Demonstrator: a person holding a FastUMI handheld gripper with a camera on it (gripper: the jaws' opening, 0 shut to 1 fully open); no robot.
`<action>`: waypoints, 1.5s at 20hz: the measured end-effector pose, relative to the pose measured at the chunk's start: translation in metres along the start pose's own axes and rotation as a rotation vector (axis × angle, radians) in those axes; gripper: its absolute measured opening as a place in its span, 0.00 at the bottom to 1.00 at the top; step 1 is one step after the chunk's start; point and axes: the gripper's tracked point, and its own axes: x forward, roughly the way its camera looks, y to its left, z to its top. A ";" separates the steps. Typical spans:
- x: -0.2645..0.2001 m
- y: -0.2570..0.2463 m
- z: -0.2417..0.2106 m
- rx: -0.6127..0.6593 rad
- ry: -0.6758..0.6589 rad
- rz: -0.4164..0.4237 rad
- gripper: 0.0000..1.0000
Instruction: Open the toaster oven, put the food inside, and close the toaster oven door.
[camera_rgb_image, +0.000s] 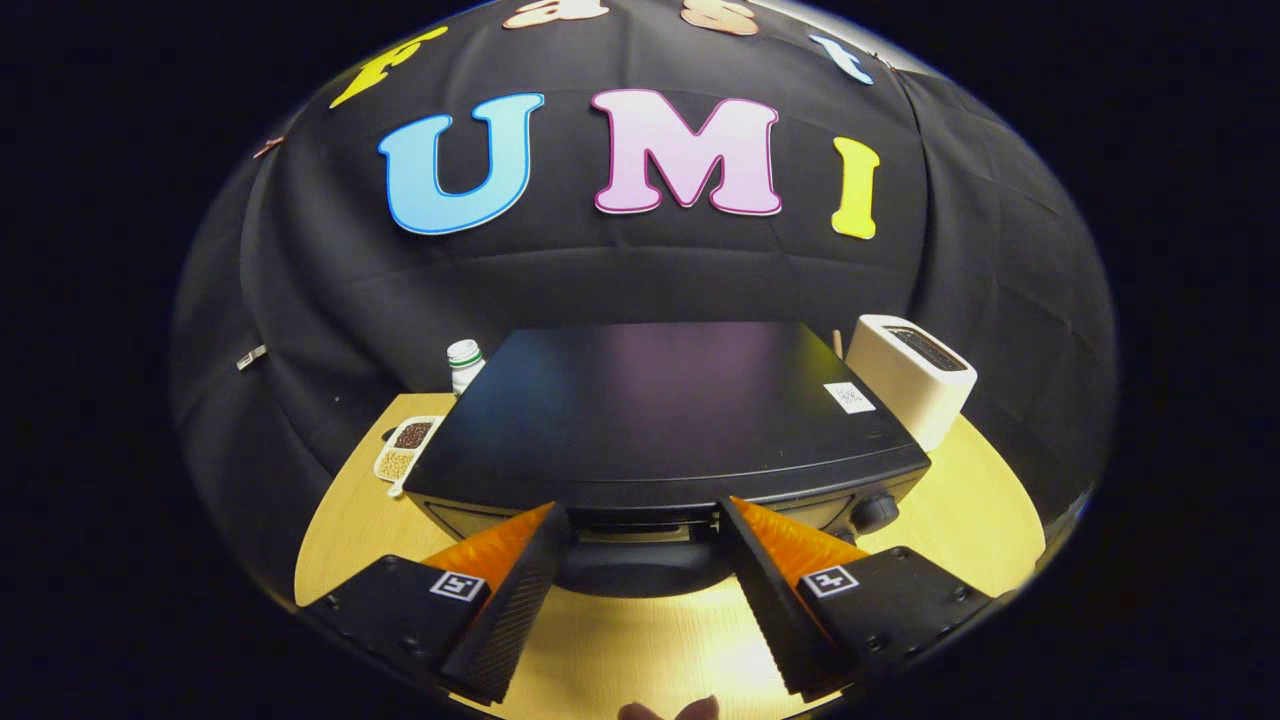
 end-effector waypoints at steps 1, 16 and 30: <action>0.000 0.001 0.001 -0.014 -0.012 0.000 0.99; -0.055 -0.004 -0.080 -0.017 0.094 0.026 0.99; -0.074 -0.017 -0.196 -0.024 0.407 0.076 0.99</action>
